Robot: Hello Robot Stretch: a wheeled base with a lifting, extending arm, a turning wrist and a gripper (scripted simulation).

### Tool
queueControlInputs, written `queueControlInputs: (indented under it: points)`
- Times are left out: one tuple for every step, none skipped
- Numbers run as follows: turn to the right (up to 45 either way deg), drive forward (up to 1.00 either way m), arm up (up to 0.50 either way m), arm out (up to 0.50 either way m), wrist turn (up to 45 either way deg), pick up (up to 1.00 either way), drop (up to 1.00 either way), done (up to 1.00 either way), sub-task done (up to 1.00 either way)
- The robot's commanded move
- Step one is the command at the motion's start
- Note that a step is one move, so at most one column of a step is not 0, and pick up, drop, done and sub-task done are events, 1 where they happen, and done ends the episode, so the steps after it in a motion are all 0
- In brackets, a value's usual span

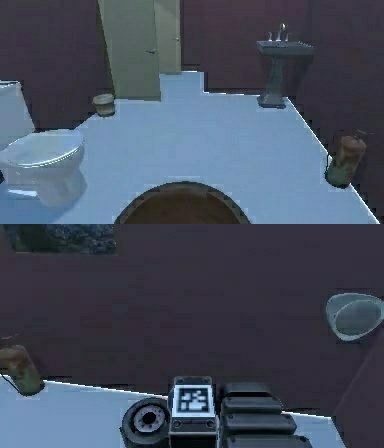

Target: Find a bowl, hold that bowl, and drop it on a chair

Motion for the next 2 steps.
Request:
queueControlInputs:
  points:
    - [0.0, 1.0, 0.0, 0.0, 0.0, 0.0, 0.0, 0.0, 0.0]
    - [0.0, 1.0, 0.0, 0.0, 0.0, 0.0, 0.0, 0.0, 0.0]
